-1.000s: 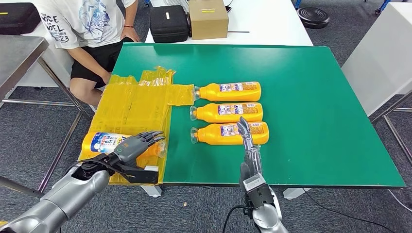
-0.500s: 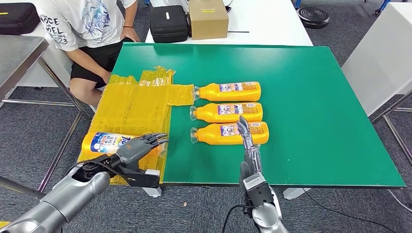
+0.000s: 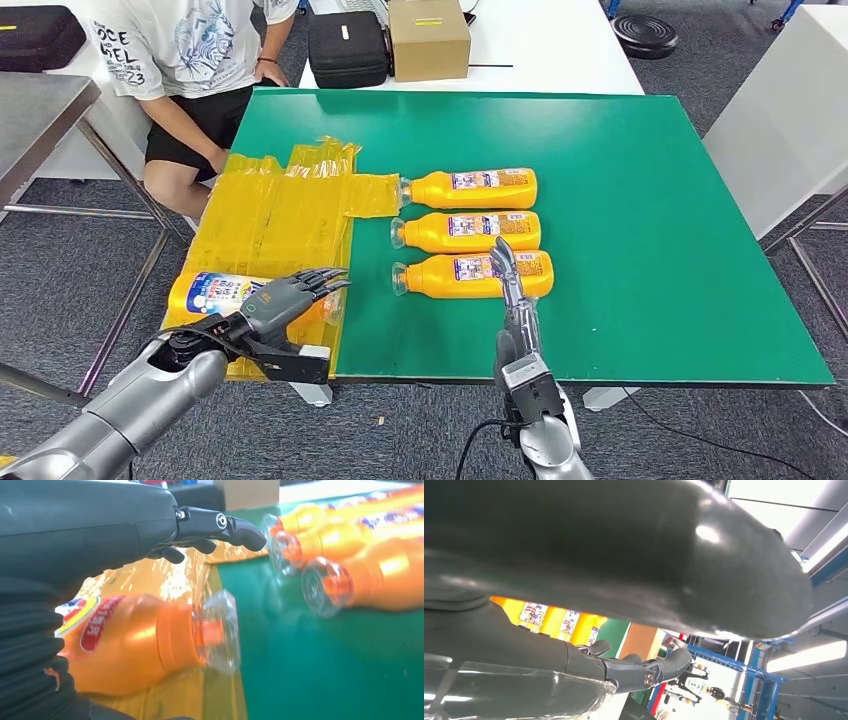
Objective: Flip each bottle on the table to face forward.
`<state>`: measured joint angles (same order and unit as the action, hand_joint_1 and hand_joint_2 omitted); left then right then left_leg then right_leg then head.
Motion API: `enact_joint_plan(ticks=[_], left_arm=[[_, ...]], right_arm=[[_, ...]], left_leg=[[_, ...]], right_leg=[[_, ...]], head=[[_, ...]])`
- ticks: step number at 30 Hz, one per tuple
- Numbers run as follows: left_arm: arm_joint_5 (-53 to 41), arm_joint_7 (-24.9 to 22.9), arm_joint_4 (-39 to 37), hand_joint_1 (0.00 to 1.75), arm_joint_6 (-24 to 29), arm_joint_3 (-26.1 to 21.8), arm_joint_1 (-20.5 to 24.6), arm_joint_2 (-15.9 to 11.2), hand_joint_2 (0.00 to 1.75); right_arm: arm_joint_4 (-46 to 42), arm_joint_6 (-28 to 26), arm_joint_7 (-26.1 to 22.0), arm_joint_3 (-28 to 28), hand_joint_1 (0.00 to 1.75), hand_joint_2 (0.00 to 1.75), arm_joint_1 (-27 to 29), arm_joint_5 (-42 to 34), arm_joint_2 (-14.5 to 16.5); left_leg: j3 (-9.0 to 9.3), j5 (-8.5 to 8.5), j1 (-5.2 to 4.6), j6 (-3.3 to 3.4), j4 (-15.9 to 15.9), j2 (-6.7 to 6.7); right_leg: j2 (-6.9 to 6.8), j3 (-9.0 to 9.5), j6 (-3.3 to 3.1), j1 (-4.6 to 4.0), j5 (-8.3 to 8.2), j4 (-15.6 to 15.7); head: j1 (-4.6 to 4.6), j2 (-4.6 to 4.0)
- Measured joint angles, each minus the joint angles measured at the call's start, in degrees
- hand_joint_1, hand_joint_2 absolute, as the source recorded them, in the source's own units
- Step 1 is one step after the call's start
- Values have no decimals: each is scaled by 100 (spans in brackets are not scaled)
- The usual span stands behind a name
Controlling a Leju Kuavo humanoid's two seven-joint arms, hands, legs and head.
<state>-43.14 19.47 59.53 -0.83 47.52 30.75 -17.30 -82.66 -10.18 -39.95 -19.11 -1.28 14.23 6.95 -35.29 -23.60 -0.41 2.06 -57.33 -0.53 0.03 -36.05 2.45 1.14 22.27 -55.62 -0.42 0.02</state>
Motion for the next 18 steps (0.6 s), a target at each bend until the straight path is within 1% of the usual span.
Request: enact_joint_plan(ticks=[5, 11, 14, 18], left_arm=[[153, 106, 192, 0, 723, -163, -5, 86, 175], [172, 329, 676, 0, 1874, -490, -47, 386, 175], [762, 631, 805, 0, 2077, -740, -77, 649, 175], [1702, 1206, 757, 0, 2059, -1126, -147, 1061, 175]], right_arm=[[0, 40, 0, 45, 0, 0, 0, 79, 36], [0, 54, 0, 108, 0, 0, -28, 93, 98], [2, 22, 0, 129, 0, 0, -69, 98, 131], [2, -173, 0, 137, 0, 0, -59, 139, 134]], left_leg=[[-1, 0, 0, 0, 0, -1], [-4, 0, -2, 0, -1, -1], [-4, 0, -3, 1, -1, -2], [-3, 0, -3, 1, -1, -3]], right_leg=[[0, -1, 0, 0, 0, 0], [0, 0, 1, 3, -1, 0], [-1, 0, 1, 3, -1, 1], [-1, -1, 1, 2, -1, 2]], head=[[-2, 0], [-1, 0], [-1, 0], [-2, 0]])
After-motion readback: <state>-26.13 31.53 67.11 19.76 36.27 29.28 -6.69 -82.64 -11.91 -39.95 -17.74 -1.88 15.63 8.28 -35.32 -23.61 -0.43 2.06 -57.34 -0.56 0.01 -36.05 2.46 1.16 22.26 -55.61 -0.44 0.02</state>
